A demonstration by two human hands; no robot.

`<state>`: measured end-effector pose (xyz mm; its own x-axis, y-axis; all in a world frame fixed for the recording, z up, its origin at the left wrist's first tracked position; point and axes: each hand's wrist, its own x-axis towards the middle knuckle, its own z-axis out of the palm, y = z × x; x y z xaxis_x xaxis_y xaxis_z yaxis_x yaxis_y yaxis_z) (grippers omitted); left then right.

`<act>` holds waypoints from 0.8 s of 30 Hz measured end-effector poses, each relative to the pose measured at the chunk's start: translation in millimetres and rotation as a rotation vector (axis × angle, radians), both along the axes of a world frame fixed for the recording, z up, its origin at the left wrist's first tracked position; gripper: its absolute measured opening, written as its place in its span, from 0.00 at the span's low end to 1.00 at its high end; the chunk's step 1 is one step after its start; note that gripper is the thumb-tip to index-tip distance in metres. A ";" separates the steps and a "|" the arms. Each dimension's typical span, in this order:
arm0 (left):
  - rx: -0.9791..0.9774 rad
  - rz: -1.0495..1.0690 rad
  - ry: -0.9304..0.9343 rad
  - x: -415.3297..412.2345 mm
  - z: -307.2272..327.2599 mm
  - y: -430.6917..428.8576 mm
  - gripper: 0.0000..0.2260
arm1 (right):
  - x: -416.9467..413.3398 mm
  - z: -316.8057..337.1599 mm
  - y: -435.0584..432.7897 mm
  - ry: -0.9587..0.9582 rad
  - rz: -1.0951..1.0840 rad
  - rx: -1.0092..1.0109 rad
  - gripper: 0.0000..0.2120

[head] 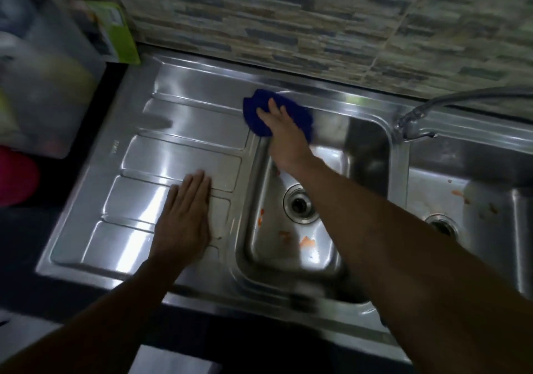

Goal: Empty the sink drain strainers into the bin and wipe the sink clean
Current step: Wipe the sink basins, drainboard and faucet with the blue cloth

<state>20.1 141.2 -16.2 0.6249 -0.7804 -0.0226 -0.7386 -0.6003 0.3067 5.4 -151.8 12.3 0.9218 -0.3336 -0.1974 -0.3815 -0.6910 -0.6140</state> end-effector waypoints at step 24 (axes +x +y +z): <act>0.013 -0.100 0.025 -19.8 18.3 -24.5 0.26 | -339.1 35.9 66.0 0.016 0.207 -0.104 0.26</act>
